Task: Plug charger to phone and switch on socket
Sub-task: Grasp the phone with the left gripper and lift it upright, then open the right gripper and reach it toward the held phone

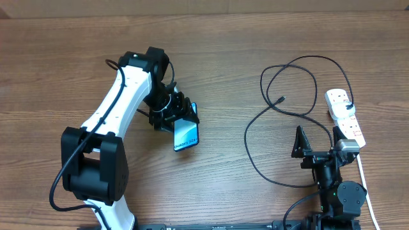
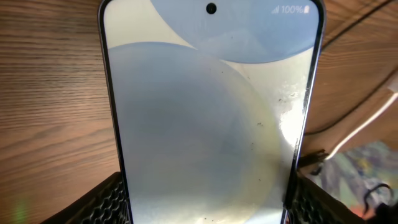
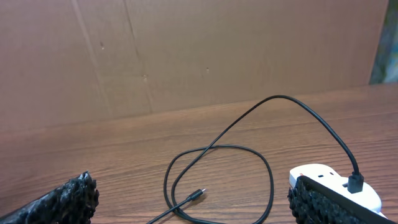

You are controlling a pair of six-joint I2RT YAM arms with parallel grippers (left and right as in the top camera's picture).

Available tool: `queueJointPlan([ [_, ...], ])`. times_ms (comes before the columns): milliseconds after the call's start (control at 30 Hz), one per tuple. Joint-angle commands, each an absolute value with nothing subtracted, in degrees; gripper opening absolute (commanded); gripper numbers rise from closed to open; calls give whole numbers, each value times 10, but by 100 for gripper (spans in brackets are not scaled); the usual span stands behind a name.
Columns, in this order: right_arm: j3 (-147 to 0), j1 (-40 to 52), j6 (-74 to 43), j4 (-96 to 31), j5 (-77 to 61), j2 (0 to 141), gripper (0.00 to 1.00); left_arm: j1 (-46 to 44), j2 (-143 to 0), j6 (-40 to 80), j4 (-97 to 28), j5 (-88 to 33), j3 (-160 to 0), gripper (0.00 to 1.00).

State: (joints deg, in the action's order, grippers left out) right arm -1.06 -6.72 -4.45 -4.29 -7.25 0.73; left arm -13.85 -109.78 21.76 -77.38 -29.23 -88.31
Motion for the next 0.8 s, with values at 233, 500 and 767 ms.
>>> queueJointPlan([
  [233, -4, -68, -43, -40, -71, 2, 100, -136, -1098, 247, -790, -364, -905, 52],
  [500, -4, -68, -43, -40, -71, 2, 100, -127, -1098, 249, -796, -406, -905, 51],
  [767, -4, -68, -43, -40, -71, 2, 100, -127, -1098, 249, -814, -410, -905, 50],
])
